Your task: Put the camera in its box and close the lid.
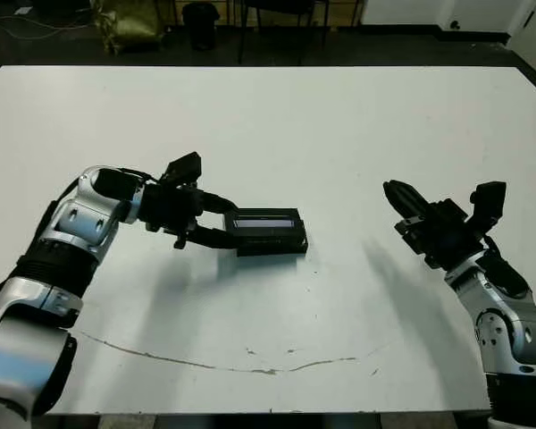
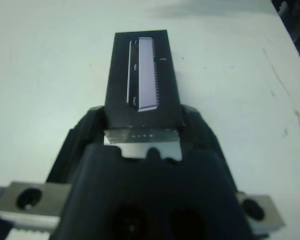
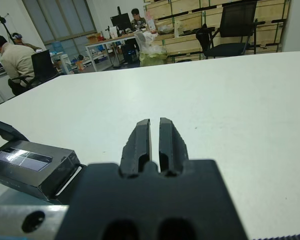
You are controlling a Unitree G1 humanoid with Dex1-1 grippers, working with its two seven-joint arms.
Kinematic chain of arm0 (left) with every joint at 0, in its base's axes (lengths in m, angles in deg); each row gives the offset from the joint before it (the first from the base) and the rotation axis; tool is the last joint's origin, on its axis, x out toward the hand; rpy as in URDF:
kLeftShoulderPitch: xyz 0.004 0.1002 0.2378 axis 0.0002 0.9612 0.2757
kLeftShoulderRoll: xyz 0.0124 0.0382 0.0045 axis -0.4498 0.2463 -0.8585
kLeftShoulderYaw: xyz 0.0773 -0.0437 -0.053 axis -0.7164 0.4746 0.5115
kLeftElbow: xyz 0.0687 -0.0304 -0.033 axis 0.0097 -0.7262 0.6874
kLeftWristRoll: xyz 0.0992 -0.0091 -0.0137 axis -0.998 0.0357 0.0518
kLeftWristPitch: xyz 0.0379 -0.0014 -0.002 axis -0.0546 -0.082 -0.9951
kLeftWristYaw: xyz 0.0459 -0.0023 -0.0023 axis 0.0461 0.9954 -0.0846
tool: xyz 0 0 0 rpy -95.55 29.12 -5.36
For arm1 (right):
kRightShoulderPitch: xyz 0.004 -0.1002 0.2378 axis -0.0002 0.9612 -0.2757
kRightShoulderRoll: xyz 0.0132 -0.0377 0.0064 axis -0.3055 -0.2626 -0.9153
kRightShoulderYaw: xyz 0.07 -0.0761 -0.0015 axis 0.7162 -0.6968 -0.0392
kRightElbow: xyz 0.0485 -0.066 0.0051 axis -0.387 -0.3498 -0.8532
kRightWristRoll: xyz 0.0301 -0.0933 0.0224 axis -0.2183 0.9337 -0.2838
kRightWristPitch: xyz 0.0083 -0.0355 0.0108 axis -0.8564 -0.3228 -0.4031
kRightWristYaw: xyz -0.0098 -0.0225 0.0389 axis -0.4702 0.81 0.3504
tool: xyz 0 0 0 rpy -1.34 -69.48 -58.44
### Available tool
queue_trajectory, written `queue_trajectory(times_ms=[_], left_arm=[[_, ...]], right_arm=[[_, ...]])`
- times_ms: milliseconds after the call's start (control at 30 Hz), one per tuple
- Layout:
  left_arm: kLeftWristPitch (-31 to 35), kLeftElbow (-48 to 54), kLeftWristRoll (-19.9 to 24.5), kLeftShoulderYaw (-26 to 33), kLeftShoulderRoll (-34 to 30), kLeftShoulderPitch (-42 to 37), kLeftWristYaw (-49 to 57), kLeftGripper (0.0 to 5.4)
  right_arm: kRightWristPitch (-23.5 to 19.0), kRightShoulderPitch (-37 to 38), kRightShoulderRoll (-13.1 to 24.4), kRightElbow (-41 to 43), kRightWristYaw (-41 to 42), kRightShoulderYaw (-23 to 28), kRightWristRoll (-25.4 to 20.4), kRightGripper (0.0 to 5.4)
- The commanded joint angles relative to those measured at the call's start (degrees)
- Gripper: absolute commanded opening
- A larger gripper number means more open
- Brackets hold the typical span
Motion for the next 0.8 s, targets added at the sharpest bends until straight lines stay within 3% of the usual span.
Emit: queue_trajectory(times_ms=[33,800], left_arm=[[-1.25,-2.74,-1.48,-0.26,1.21,0.30,0.78,2.37],[-5.42,-11.34,-5.89,-1.03,2.55,-2.35,1.62,2.37]], right_arm=[[-0.49,0.41,0.50,-0.75,0.42,0.28,0.13,0.00],[0.64,0.48,0.25,-1.34,1.28,0.41,0.69,0.00]])
